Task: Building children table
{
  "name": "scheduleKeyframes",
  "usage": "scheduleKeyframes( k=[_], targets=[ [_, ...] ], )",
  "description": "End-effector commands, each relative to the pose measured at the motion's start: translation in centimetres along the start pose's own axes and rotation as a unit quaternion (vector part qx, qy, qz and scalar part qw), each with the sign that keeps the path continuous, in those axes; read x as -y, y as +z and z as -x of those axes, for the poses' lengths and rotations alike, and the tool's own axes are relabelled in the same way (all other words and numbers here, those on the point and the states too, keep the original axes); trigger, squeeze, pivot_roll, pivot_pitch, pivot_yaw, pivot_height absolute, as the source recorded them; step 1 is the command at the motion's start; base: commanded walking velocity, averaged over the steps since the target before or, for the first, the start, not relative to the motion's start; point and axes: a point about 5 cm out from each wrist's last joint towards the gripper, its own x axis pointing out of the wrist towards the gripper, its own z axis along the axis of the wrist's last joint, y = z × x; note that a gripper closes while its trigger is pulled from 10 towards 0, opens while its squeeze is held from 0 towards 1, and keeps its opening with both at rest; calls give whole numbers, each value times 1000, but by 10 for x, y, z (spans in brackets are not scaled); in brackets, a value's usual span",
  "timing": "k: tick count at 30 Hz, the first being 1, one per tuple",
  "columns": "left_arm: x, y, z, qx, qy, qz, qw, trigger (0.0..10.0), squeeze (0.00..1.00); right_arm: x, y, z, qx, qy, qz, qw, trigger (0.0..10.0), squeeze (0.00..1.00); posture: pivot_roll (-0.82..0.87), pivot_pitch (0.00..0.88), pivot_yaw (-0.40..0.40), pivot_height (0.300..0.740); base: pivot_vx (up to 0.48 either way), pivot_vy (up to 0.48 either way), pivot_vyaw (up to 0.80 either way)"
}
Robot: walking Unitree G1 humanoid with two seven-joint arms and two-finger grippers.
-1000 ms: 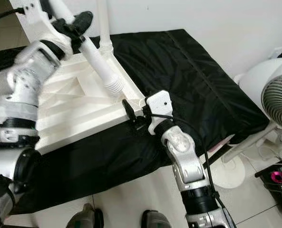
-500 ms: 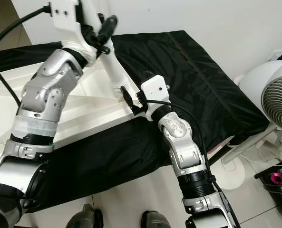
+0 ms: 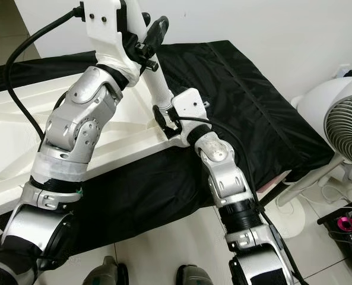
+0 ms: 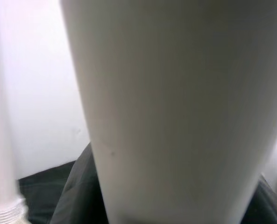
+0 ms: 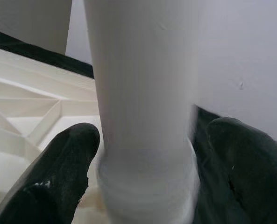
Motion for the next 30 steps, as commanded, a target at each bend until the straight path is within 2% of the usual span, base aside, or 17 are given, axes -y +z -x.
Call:
scheduleKeyframes(
  k=[1,8,19,22,23,26,27,30],
  targets=[
    [7,1,0,0,-15,-3,1000,10000,0,0,0,-2,1,0,10,1000,10000,0,-80,0,-8,740,0,0,0],
    [15,-1,1,-2,-24,1,1000,10000,0,-2,5,-9,14,10,23,1000,10000,0,-74,0,-9,740,0,0,0],
    [19,-1,0,-2,-28,1,1000,10000,0,-9,13,-17,32,20,25,999,10000,0,-70,0,-5,740,0,0,0],
    [20,-1,1,-2,-28,2,1000,10000,0,-10,13,-17,36,24,22,999,9843,0,-70,0,-5,740,0,0,0],
    [20,-1,1,-2,-28,2,1000,10000,0,-10,12,-17,35,25,23,999,9255,0,-69,0,-6,740,0,0,0],
    [20,-1,0,-2,-28,3,1000,10000,0,-10,12,-17,34,26,23,999,9255,0,-69,0,-6,740,0,0,0],
    [20,0,0,-1,-28,2,1000,10000,0,-9,9,-16,29,25,21,999,4784,0,-69,0,-7,740,0,0,0],
    [20,1,0,1,-27,1,1000,10000,0,-9,5,-15,19,22,16,999,4824,0,-68,0,-7,740,0,0,0]
  ],
)
